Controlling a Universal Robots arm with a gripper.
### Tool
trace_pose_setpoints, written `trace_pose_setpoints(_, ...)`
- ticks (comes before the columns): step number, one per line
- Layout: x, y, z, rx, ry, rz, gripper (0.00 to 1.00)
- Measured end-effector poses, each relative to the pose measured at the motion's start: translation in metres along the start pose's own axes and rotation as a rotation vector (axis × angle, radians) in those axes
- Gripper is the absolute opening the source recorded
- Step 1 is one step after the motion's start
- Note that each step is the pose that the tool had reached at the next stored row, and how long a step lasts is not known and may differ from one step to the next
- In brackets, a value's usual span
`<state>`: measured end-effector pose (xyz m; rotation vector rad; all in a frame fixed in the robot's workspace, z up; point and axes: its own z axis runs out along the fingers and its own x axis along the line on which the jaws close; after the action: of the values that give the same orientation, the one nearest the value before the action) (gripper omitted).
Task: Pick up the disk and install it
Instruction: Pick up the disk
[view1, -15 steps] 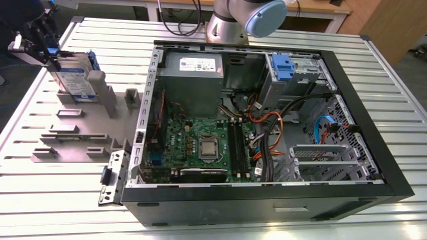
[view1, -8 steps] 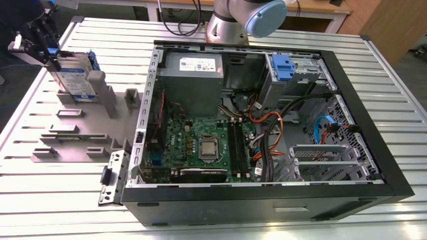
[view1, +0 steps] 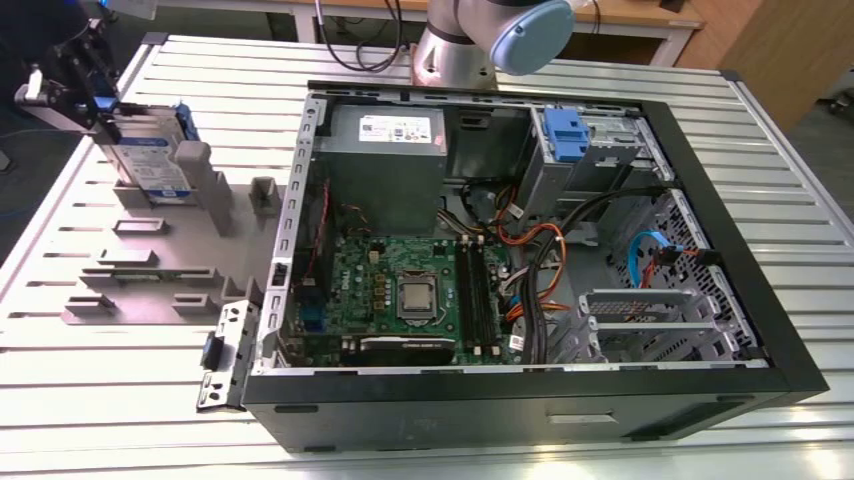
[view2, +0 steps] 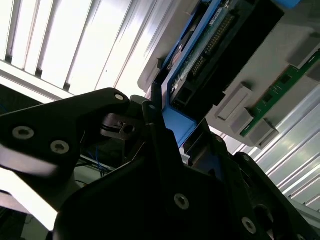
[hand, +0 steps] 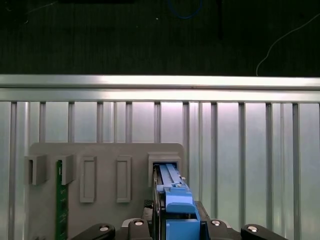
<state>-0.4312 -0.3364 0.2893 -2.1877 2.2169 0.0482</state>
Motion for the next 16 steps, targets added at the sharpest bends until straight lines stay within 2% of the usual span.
trace_pose_setpoints(12, 0.0003, 0.0, 0.0002, 0.0, 0.0002, 0.0, 0.42)
trace_pose_setpoints(14, 0.0003, 0.0, 0.0002, 0.0, 0.0005, 0.0, 0.44)
trace_pose_setpoints(15, 0.0003, 0.0, 0.0002, 0.0, 0.0005, 0.0, 0.5)
trace_pose_setpoints(16, 0.0003, 0.0, 0.0003, 0.0, 0.0005, 0.0, 0.5)
